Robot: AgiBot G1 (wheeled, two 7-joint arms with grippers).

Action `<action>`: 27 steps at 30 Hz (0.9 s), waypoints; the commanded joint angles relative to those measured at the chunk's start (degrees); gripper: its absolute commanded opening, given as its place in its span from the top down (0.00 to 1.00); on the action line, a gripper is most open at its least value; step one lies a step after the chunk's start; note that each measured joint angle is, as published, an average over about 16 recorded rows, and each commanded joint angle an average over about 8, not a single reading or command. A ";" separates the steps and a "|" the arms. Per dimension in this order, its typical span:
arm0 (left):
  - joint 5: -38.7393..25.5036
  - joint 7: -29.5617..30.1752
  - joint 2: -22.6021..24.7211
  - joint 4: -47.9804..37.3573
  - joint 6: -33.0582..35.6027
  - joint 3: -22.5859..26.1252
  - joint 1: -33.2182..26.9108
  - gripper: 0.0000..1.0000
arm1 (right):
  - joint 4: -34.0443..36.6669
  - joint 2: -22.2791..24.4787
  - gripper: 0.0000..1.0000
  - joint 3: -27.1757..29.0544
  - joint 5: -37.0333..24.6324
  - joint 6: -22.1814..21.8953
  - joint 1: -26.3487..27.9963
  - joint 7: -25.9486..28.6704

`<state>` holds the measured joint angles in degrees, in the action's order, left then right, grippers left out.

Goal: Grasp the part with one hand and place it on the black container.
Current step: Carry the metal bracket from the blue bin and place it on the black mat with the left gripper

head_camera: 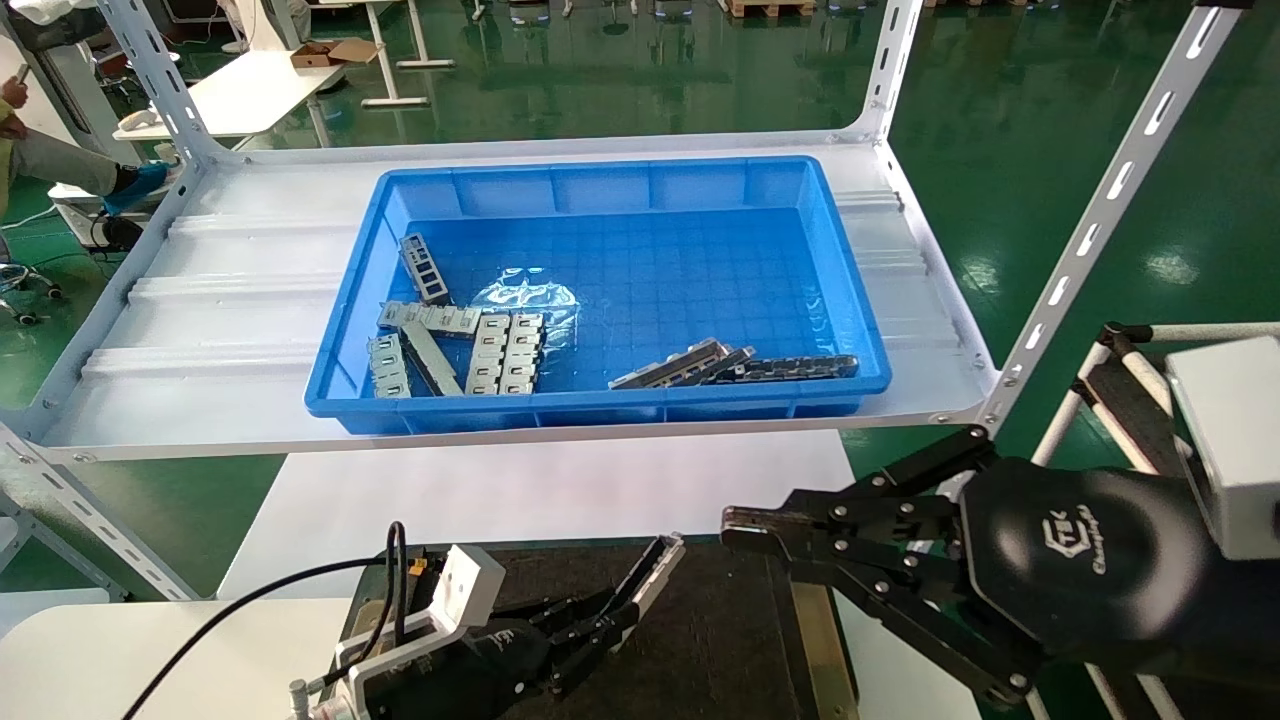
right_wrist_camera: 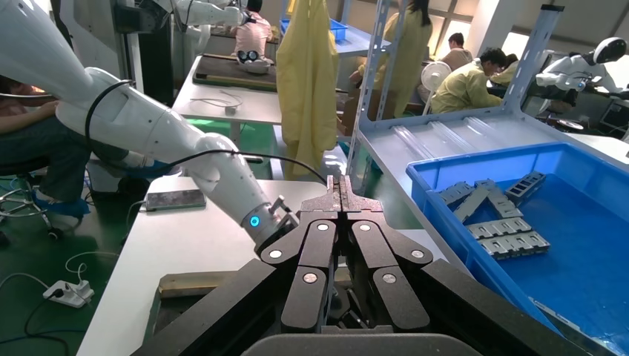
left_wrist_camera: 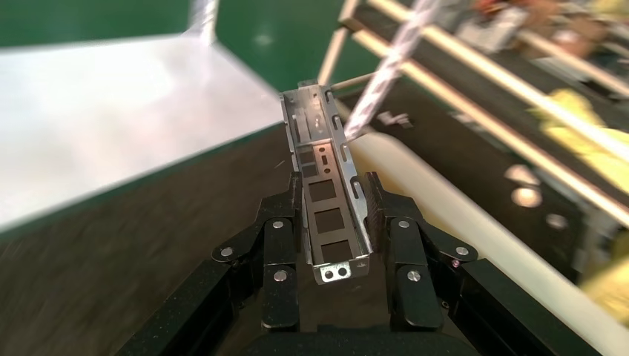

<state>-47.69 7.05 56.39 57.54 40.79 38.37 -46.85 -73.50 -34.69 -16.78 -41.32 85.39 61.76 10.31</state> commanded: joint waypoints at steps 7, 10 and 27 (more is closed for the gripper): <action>-2.98 6.87 2.22 5.80 -16.57 2.97 4.04 1.00 | 0.00 0.01 1.00 -0.03 0.02 -0.01 0.01 -0.01; -3.85 8.86 3.73 5.99 -20.96 4.39 4.21 1.00 | 0.00 0.02 1.00 -0.04 0.03 -0.02 0.01 -0.02; -5.44 13.91 12.21 2.13 -39.10 10.36 3.79 1.00 | 0.00 0.04 1.00 -0.09 0.06 -0.04 0.02 -0.05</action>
<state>-53.09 20.82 68.31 59.83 2.22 48.67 -43.08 -73.50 -34.65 -16.87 -41.25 85.35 61.78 10.27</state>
